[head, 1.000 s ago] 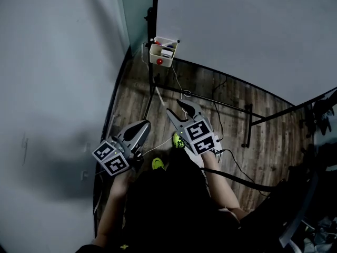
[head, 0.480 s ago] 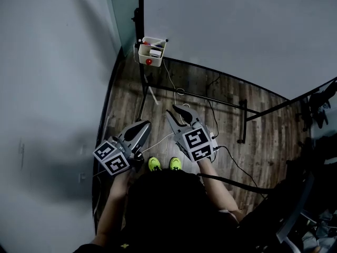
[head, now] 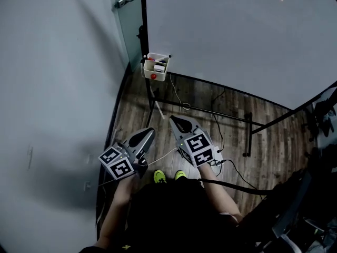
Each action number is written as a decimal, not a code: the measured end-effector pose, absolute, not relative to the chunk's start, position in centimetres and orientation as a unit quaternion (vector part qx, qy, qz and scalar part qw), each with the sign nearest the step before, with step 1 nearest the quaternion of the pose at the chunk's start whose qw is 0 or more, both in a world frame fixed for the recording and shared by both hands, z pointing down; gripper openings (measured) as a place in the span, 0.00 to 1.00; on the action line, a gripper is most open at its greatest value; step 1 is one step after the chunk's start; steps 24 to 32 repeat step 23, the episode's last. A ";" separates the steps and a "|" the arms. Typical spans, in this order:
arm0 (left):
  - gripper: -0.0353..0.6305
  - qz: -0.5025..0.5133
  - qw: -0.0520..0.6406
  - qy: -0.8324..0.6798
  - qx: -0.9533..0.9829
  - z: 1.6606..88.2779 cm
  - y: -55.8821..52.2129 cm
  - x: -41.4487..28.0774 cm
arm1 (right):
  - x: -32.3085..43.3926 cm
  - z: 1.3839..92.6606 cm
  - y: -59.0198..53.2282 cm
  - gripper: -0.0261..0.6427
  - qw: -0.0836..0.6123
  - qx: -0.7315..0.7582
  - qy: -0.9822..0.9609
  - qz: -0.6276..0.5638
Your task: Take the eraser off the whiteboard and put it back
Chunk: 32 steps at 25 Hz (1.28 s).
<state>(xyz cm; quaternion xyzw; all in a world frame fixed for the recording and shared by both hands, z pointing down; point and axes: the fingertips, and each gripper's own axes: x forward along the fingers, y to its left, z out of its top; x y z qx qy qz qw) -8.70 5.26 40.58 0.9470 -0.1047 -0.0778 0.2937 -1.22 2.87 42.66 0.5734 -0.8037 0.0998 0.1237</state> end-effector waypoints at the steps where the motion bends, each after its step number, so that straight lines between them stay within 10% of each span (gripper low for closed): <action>1: 0.09 -0.078 0.292 -0.106 0.948 40.5 5.2 -8.8 | -1.5 42.5 2.8 0.06 0.123 0.571 -0.806 0.099; 32: 0.09 -0.089 0.271 -0.102 0.953 38.7 4.5 -9.8 | -3.5 39.0 1.7 0.06 0.138 0.558 -0.816 0.057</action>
